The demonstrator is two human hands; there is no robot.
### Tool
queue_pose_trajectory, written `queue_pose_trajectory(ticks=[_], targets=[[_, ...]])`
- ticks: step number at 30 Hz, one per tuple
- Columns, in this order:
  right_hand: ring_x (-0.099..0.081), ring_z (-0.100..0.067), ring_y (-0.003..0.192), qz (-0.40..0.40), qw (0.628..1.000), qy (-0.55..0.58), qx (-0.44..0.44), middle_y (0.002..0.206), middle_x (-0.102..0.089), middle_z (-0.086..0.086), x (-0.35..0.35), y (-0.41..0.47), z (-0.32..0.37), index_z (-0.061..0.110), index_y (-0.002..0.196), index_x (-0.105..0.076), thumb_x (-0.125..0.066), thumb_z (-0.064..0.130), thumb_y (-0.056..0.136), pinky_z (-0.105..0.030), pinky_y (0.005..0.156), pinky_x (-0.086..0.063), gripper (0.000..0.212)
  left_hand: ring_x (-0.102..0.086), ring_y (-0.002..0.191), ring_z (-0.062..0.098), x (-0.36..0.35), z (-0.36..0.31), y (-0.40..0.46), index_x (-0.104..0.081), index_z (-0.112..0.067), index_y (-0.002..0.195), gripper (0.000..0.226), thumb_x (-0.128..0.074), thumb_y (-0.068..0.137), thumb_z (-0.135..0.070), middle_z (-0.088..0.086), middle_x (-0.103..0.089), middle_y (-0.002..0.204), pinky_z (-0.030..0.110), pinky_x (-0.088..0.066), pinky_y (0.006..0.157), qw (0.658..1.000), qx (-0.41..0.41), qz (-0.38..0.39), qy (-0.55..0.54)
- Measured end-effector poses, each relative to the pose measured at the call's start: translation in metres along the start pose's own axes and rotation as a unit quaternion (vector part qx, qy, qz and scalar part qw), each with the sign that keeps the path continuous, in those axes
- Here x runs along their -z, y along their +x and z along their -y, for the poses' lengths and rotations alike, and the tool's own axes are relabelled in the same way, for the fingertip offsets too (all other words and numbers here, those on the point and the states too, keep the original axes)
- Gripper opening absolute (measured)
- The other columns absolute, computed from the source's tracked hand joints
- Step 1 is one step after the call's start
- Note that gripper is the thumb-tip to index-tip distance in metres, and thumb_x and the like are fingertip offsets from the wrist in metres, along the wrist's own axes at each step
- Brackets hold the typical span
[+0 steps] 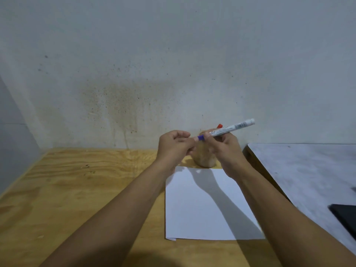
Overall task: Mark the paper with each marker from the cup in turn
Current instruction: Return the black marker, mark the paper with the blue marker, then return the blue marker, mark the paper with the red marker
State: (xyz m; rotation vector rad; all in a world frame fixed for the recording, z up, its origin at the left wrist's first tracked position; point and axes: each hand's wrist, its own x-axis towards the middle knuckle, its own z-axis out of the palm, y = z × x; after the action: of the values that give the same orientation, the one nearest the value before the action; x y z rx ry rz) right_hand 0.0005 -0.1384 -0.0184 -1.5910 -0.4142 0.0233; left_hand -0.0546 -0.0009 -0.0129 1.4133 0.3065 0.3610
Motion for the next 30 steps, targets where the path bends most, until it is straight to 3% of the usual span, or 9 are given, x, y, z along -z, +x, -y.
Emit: queue_pose_trajectory(ticks=[2,5,8,10,15,18,22,27,30], targets=[[-0.066,-0.027,0.093,-0.048,0.997,-0.057,0.015,0.092,-0.071,-0.009,0.02,0.014,0.007,0.013,0.087,-0.065,-0.058,0.016,0.094,-0.041,0.079,-0.055,0.01,-0.065,0.077,0.018,-0.007,0.004,0.007,-0.067,-0.012,0.093,0.018,-0.073,0.077,-0.017,0.003,-0.068,0.087,0.03,-0.052,0.069,0.989,-0.063,-0.053,0.125],[-0.067,-0.028,0.092,-0.053,0.954,-0.295,0.011,0.093,-0.065,-0.005,0.055,0.036,0.024,0.017,0.099,-0.054,-0.049,0.022,0.1,-0.049,0.085,-0.056,0.007,-0.063,0.085,0.018,-0.008,0.01,0.016,-0.069,-0.012,0.097,0.018,-0.065,0.08,-0.014,0.0,-0.069,0.095,0.027,-0.049,0.077,0.948,-0.139,-0.044,0.282],[-0.068,-0.024,0.072,-0.031,0.907,-0.421,0.005,0.093,-0.064,-0.008,0.076,0.052,0.045,0.01,0.121,-0.06,-0.055,0.024,0.099,-0.036,0.062,-0.06,0.026,-0.06,0.106,0.022,-0.01,0.017,0.021,-0.066,-0.011,0.111,0.029,-0.061,0.082,-0.012,0.005,-0.067,0.115,0.034,-0.048,0.091,0.898,-0.197,0.014,0.394],[-0.068,-0.022,0.066,-0.025,0.89,-0.455,0.021,0.088,-0.066,-0.008,0.081,0.057,0.058,0.007,0.12,-0.069,-0.064,0.023,0.093,-0.025,0.053,-0.054,0.031,-0.056,0.112,0.025,-0.013,0.019,0.022,-0.064,-0.008,0.115,0.033,-0.058,0.082,-0.008,0.008,-0.065,0.119,0.037,-0.046,0.094,0.86,-0.246,0.057,0.444],[-0.069,-0.022,0.067,-0.009,0.871,-0.489,0.05,0.087,-0.067,-0.006,0.07,0.071,0.066,0.007,0.1,-0.076,-0.081,0.025,0.078,-0.023,0.058,-0.052,0.029,-0.058,0.105,0.033,-0.016,0.031,0.024,-0.063,-0.005,0.114,0.038,-0.058,0.077,-0.005,0.012,-0.066,0.117,0.047,-0.049,0.087,0.777,-0.314,0.108,0.534],[-0.067,-0.023,0.082,0.014,0.863,-0.5,0.069,0.097,-0.068,-0.008,0.055,0.083,0.058,0.007,0.1,-0.075,-0.082,0.019,0.077,-0.031,0.076,-0.057,0.027,-0.062,0.1,0.035,-0.016,0.034,0.026,-0.064,-0.005,0.116,0.043,-0.06,0.074,-0.001,0.014,-0.068,0.114,0.047,-0.052,0.085,0.776,-0.335,0.092,0.527],[-0.065,-0.027,0.098,0.055,0.856,-0.509,0.075,0.108,-0.068,-0.011,0.033,0.097,0.037,0.009,0.116,-0.067,-0.07,0.009,0.086,-0.034,0.084,-0.056,0.03,-0.062,0.093,0.035,-0.014,0.034,0.029,-0.064,-0.006,0.112,0.041,-0.059,0.072,0.0,0.01,-0.069,0.108,0.047,-0.052,0.08,0.757,-0.347,0.104,0.544],[-0.065,-0.026,0.089,0.016,0.872,-0.487,0.051,0.103,-0.071,-0.008,0.022,0.103,0.01,0.017,0.101,-0.062,-0.082,0.027,0.076,-0.042,0.08,-0.057,0.033,-0.06,0.097,0.034,-0.012,0.031,0.03,-0.06,-0.009,0.118,0.043,-0.056,0.076,-0.003,0.006,-0.066,0.116,0.044,-0.05,0.082,0.751,-0.325,0.115,0.563],[-0.065,-0.025,0.094,-0.059,0.882,-0.466,0.04,0.111,-0.07,-0.007,0.024,0.1,-0.003,0.014,0.113,-0.065,-0.081,0.04,0.076,-0.037,0.078,-0.055,0.048,-0.059,0.093,0.032,-0.01,0.031,0.031,-0.058,-0.011,0.119,0.045,-0.057,0.075,-0.001,0.002,-0.065,0.117,0.041,-0.05,0.076,0.754,-0.316,0.123,0.562]])
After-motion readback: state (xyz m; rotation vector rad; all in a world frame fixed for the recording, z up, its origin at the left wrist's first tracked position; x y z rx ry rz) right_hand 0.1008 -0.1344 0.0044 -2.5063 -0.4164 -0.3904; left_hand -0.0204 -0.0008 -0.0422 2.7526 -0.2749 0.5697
